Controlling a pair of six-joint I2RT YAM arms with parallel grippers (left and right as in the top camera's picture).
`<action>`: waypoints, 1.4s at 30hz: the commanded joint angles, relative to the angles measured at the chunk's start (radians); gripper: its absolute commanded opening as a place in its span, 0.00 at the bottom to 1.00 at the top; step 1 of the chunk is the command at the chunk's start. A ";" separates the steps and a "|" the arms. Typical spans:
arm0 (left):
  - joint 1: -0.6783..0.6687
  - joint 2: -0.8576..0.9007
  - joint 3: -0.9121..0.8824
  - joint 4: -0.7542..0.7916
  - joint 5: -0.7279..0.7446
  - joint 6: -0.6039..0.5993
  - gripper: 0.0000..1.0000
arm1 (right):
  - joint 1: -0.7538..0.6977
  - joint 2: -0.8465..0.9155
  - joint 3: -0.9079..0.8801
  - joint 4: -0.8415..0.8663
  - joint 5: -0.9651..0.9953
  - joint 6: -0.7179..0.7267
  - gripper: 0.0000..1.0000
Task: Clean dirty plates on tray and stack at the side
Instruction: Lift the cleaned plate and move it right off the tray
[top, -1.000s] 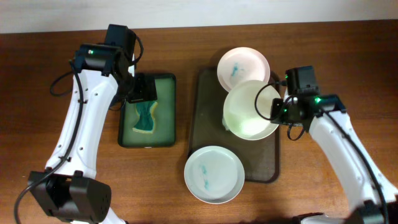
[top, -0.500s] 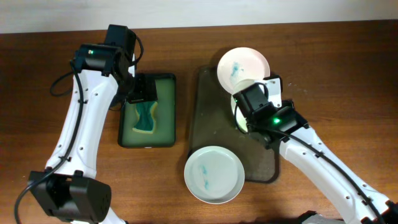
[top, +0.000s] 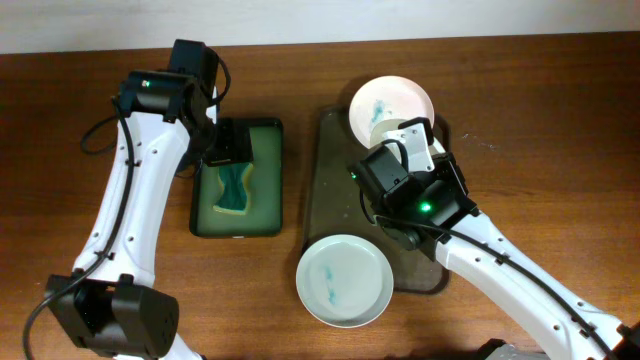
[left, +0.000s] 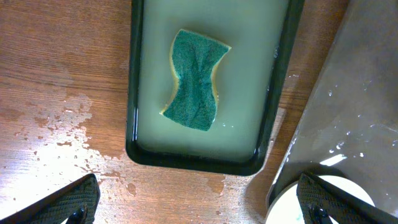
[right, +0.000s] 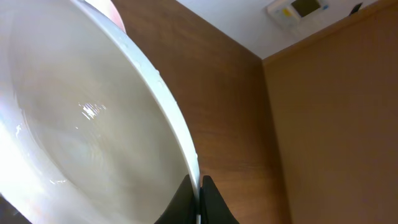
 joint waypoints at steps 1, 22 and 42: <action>0.002 -0.002 0.004 -0.001 0.007 0.004 0.99 | 0.010 -0.014 0.029 0.002 0.072 -0.010 0.04; 0.002 -0.002 0.004 -0.001 0.007 0.004 0.99 | 0.100 -0.014 0.073 0.067 0.226 -0.192 0.04; 0.002 -0.002 0.004 -0.001 0.007 0.004 0.99 | 0.099 -0.014 0.073 0.071 0.219 -0.180 0.04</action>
